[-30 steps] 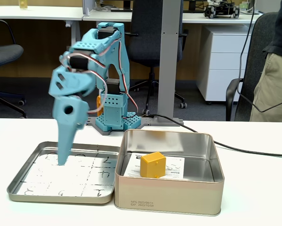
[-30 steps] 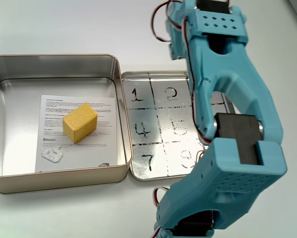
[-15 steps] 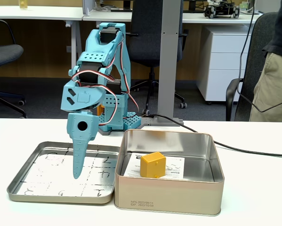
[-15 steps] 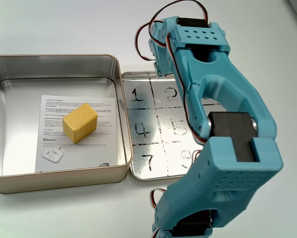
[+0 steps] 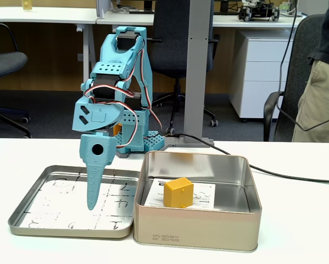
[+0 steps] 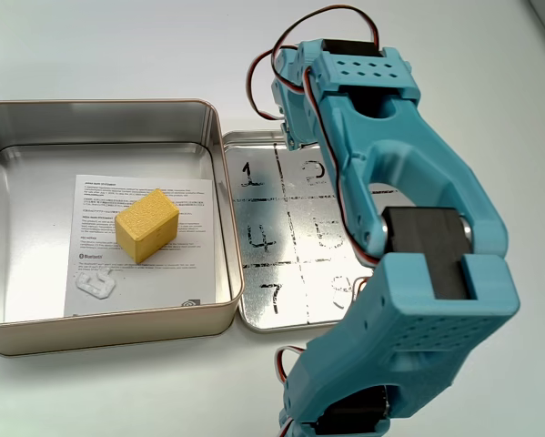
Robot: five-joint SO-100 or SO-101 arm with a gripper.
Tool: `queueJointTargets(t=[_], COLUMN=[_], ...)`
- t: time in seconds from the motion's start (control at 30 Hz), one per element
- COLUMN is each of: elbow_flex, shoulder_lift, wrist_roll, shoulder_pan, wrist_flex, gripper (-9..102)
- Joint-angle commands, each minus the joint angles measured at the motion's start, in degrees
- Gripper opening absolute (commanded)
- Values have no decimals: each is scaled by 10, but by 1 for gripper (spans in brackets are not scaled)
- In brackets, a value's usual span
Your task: Grasp a lego block and put it in the bin.
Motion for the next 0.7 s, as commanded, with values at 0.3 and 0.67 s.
queueJointTargets(t=[0.3, 0.67], elbow_flex=[31, 101], shoulder_lift=[52, 100], wrist_roll=[40, 39], shoulder_pan=[7, 14], wrist_flex=[-2, -16], gripper=[0, 0])
